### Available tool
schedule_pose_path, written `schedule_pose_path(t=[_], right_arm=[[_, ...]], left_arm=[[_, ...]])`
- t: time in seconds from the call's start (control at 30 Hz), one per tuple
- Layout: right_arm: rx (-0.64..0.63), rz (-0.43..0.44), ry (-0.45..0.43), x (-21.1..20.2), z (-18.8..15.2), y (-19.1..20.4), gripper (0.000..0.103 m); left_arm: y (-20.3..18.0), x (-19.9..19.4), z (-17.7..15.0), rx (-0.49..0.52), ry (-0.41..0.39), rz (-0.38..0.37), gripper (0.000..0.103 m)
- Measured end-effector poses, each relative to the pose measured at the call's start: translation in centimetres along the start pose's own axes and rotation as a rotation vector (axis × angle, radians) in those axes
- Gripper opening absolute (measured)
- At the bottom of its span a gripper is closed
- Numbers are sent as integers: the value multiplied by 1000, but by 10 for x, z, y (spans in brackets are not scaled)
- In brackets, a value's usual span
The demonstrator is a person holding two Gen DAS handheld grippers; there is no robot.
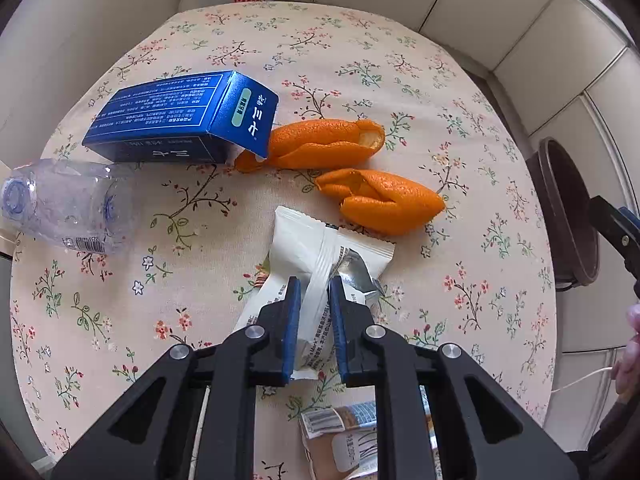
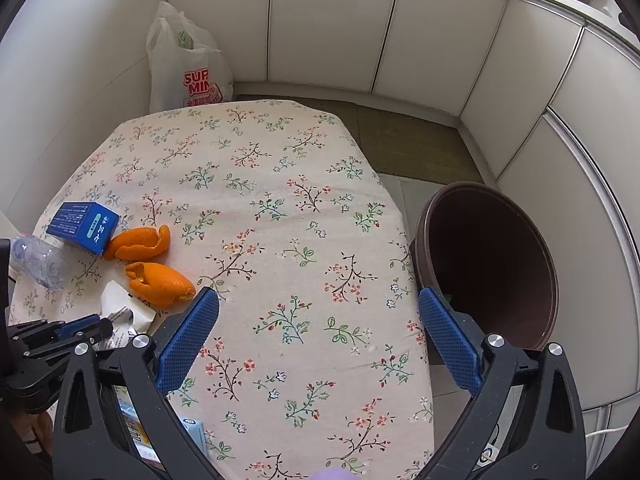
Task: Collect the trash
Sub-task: 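Grasp the white wrapper with the left tool, then grasp the orange peel with the right tool while the left tool holds the wrapper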
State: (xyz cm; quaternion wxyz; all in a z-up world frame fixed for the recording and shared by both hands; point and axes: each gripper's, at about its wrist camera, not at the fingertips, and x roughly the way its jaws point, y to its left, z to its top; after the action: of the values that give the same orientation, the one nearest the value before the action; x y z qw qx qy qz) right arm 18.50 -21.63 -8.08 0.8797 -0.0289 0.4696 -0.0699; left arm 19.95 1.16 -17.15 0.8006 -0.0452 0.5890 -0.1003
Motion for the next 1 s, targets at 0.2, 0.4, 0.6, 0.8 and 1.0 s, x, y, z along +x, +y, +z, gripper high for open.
schedule_pose_path(t=[0.2,0.4,0.6,0.8,1.0], right_arm=[[-3,14,9,4,1,5,96],[-64,72,1,11,4,28,96],[-243,122,-24,22,3,77,96],[-415,161,-14,39,-9,126,96],[-477,181,6,55,-14,151,83]], left_arm=[[3,-17,-7,-16,-25,-17,14],[17,-73,-8,-76,-156,-78,14],[31,-140,-11,-126,-319,-130,14],[53,-178,-13,-159,-405,-174,14],[55,-180,-17,-163,-392,-193,14]])
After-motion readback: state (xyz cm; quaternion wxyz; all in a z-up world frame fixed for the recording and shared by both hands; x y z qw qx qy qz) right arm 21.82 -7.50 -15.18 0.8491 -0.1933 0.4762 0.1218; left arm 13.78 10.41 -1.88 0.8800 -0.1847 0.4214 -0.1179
